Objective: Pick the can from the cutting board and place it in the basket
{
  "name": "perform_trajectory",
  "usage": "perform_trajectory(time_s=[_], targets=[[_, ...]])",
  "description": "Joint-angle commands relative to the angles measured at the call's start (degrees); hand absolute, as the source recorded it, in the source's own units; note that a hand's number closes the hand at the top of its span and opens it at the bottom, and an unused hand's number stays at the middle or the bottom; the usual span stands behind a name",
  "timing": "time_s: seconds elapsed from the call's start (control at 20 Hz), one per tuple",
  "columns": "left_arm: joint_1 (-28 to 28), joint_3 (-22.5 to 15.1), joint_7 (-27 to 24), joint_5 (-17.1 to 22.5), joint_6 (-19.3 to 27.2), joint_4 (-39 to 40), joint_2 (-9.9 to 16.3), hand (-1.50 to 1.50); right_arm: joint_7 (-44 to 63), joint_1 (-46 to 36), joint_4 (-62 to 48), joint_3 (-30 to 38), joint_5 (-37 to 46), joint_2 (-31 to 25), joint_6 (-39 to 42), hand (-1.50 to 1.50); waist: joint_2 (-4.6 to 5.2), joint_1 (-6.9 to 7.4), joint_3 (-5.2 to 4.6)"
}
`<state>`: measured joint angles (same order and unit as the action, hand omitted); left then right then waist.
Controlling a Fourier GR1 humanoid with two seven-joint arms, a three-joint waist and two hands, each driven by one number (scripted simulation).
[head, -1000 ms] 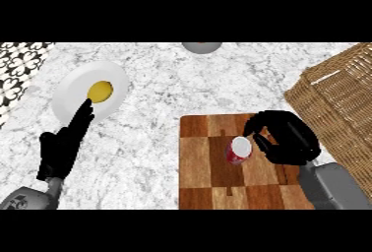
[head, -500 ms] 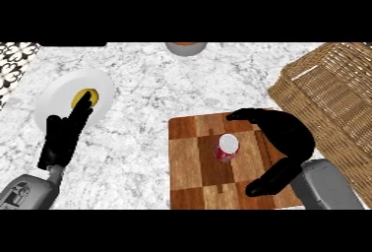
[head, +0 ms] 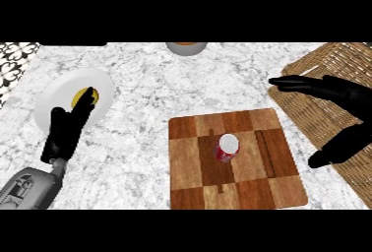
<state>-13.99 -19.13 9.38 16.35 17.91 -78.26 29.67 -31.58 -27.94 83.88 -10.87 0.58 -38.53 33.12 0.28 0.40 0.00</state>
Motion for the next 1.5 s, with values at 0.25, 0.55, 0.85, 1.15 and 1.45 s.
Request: perform_trajectory(time_s=[0.25,0.55,0.85,1.15,1.45], targets=[[0.56,0.91,-3.69,-0.95,-1.74,2.78,-1.85,0.0,-10.88,-3.73,-3.92,-6.94,6.52,-10.49,11.42,-1.5,0.15,0.63,0.01],[-2.24,2.15,2.17,-1.51,-2.68,0.82,-0.78,0.0,-12.57,-7.47,-10.93,-9.68,8.21,-8.98,8.42,-1.5,0.07,1.07,0.05],[-0.54,3.68,1.17,-2.56,-4.08,0.92,-2.02,0.0,-11.12,-7.15,-13.76,-9.57,8.55,-4.08,3.13,-1.5,-0.14,0.53,0.03],[-0.27,4.77,1.84,-6.19,-2.81,0.73,-4.64,0.0,-10.15,-5.14,-13.13,-9.24,11.53,-1.46,0.27,-1.5,-0.26,-0.03,0.01],[-1.7,8.45,1.73,-4.23,-8.32,2.78,-2.22,0.0,-9.34,-5.71,-16.3,-13.35,14.38,4.33,-1.91,-1.5,-0.18,0.09,0.01]])
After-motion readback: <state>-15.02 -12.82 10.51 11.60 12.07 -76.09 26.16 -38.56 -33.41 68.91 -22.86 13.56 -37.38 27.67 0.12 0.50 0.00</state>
